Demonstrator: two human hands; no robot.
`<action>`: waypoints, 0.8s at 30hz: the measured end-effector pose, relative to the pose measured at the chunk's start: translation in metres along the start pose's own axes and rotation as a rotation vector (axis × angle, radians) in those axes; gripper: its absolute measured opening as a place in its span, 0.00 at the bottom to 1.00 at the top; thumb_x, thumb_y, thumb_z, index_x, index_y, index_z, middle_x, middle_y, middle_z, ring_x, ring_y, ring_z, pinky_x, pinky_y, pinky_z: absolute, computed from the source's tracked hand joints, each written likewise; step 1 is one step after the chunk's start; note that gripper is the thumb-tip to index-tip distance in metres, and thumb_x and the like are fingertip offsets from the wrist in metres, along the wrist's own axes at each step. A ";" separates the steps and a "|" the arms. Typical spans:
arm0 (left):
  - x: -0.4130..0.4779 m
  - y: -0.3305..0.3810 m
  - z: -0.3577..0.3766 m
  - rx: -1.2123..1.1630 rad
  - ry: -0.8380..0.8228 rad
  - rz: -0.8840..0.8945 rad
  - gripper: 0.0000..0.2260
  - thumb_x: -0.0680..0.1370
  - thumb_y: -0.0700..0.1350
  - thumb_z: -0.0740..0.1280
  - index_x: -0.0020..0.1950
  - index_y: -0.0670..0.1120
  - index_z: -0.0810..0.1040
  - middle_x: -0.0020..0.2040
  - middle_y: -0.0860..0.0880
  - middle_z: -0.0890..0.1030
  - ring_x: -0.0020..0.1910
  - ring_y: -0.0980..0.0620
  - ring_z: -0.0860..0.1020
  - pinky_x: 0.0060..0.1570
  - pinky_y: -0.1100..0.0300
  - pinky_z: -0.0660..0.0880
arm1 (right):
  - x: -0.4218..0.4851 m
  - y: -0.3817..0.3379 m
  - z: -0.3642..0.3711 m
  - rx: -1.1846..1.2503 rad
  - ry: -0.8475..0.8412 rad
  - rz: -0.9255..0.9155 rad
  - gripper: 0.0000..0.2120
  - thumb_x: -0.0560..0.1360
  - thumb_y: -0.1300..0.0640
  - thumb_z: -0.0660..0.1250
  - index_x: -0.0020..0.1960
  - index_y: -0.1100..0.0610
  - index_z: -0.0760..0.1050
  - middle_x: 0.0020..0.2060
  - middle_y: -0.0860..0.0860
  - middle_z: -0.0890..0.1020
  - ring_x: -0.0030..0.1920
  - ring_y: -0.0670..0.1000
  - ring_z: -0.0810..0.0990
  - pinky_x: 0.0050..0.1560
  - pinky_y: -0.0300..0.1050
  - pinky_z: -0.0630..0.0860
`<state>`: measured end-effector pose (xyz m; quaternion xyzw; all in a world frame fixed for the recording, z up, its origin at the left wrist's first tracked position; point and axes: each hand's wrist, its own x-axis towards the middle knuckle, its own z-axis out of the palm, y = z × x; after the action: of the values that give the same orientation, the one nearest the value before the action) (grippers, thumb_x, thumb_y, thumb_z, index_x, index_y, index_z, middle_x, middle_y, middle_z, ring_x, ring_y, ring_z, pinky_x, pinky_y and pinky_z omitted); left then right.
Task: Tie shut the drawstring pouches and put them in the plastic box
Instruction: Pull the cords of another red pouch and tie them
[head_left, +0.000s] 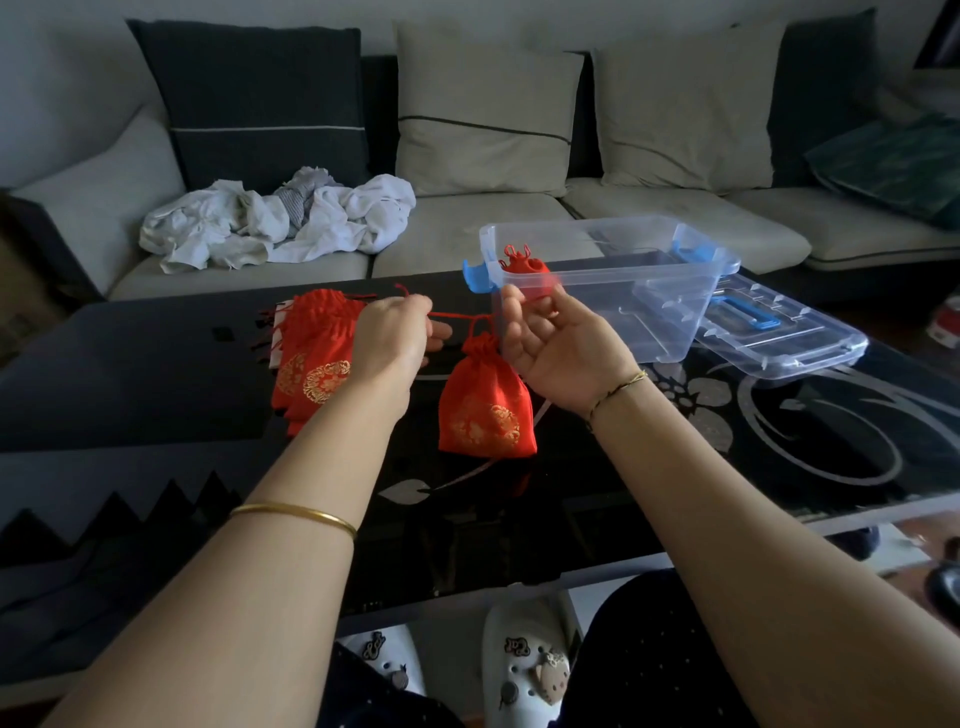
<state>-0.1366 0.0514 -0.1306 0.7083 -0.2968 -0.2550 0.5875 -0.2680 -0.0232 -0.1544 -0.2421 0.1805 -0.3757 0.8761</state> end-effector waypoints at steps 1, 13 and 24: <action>0.001 0.001 -0.001 -0.092 0.002 -0.060 0.13 0.78 0.41 0.56 0.33 0.46 0.67 0.38 0.48 0.82 0.38 0.52 0.79 0.41 0.58 0.73 | 0.001 -0.001 -0.002 0.012 0.044 -0.006 0.15 0.80 0.51 0.56 0.37 0.56 0.69 0.34 0.51 0.83 0.32 0.47 0.82 0.32 0.36 0.78; -0.012 0.010 0.012 -0.338 -0.214 0.012 0.13 0.80 0.43 0.61 0.36 0.42 0.73 0.28 0.48 0.71 0.22 0.55 0.71 0.29 0.59 0.77 | 0.001 -0.008 0.002 -0.303 0.128 -0.212 0.13 0.80 0.54 0.58 0.40 0.59 0.72 0.29 0.51 0.82 0.26 0.44 0.77 0.27 0.34 0.73; -0.009 0.000 0.008 0.073 -0.365 0.200 0.05 0.74 0.43 0.70 0.40 0.44 0.81 0.30 0.47 0.77 0.25 0.55 0.75 0.33 0.62 0.75 | -0.004 -0.001 0.019 -0.837 0.135 -0.310 0.18 0.79 0.47 0.57 0.39 0.57 0.76 0.31 0.53 0.78 0.24 0.48 0.66 0.29 0.40 0.62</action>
<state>-0.1487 0.0523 -0.1320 0.6382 -0.4762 -0.3084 0.5204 -0.2614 -0.0154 -0.1382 -0.5749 0.3352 -0.4120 0.6223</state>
